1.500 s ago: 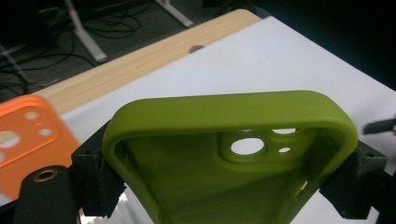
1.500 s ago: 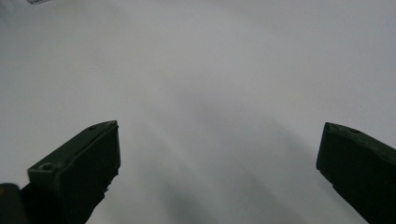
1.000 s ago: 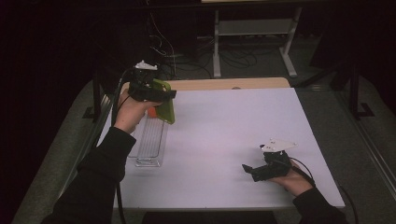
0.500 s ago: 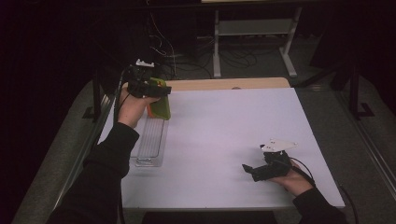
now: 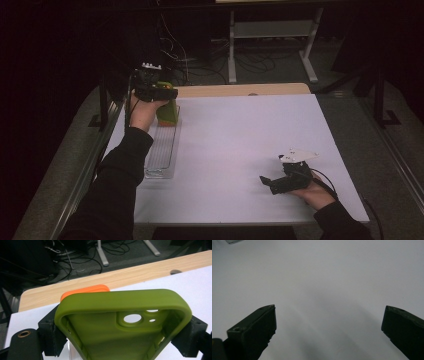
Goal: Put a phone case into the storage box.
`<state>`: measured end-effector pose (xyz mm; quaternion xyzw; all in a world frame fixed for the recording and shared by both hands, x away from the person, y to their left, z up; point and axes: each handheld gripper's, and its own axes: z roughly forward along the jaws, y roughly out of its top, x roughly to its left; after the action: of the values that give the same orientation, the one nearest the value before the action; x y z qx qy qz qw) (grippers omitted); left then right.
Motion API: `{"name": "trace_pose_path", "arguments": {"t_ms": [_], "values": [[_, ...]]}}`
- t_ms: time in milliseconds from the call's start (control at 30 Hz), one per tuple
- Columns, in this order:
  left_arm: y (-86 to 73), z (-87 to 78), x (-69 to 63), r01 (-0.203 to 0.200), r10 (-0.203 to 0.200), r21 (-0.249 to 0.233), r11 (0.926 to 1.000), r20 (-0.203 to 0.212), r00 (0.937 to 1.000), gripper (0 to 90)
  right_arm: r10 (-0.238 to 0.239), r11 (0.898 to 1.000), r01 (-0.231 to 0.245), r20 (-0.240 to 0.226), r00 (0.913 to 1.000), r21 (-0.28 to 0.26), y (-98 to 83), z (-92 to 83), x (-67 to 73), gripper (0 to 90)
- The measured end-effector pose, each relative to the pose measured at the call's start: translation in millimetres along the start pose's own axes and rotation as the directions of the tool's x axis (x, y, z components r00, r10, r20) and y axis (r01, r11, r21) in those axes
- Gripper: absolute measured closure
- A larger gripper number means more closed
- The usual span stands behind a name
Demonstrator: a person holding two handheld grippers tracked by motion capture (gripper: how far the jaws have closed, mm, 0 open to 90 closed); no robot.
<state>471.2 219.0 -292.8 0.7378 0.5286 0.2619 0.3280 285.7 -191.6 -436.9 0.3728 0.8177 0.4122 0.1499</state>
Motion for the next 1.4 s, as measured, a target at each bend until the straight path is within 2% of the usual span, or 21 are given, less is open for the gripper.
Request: {"name": "trace_pose_path", "arguments": {"t_ms": [33, 133, 200, 267, 333, 633, 867, 1133, 1400], "values": [[-0.1, 1.8, -0.6, 0.015, -0.015, 0.001, 0.9999, -0.01, 0.9998, 14.4, 0.0, 1.0, 0.0, 0.001, 1.0, 0.0, 0.0, 0.0, 0.0, 0.0], [-0.2, 6.0, 1.4, 0.022, -0.022, 0.001, 0.9997, -0.042, 0.9989, 14.4, -0.007, 1.0, 0.007, 0.005, 1.0, -0.004, 0.0, 0.2, -0.5, 0.0], [-0.7, 9.2, 1.8, 0.041, -0.041, 0.001, 0.9992, -0.06, 0.9974, 14.4, 0.002, 1.0, -0.002, 0.001, 1.0, -0.002, 0.0, 0.1, 0.3, 0.0], [-1.1, 12.9, 2.9, 0.054, -0.054, 0.001, 0.9985, -0.077, 0.9956, 14.4, -0.008, 1.0, 0.008, 0.002, 1.0, -0.003, -0.1, 0.0, -0.1, 0.0], [-1.4, 16.3, 4.7, 0.073, -0.072, 0.006, 0.9973, -0.087, 0.9936, 14.3, -0.009, 1.0, 0.009, 0.001, 1.0, -0.003, -0.2, 0.0, -0.1, 0.0], [-9.4, 31.7, 6.5, 0.114, -0.112, 0.011, 0.9934, -0.112, 0.9874, 14.2, -0.009, 1.0, 0.009, 0.003, 1.0, -0.008, 0.3, -1.1, 0.3, 0.0], [-17.0, 42.6, 6.3, 0.1, -0.091, 0.059, 0.9933, -0.133, 0.9869, 14.2, -0.011, 1.0, 0.011, 0.003, 0.9999, -0.002, 0.3, -1.6, 0.7, 0.0], [-22.4, 51.6, 6.7, 0.094, -0.081, 0.082, 0.9922, -0.141, 0.9866, 14.0, -0.008, 1.0, 0.008, 0.002, 1.0, -0.004, 0.4, -1.4, 0.5, 0.0], [-25.9, 59.1, 7.5, 0.097, -0.085, 0.081, 0.9919, -0.146, 0.9856, 13.8, -0.012, 1.0, 0.012, 0.003, 0.9999, -0.004, 0.4, -1.5, 0.3, 0.0]]}}
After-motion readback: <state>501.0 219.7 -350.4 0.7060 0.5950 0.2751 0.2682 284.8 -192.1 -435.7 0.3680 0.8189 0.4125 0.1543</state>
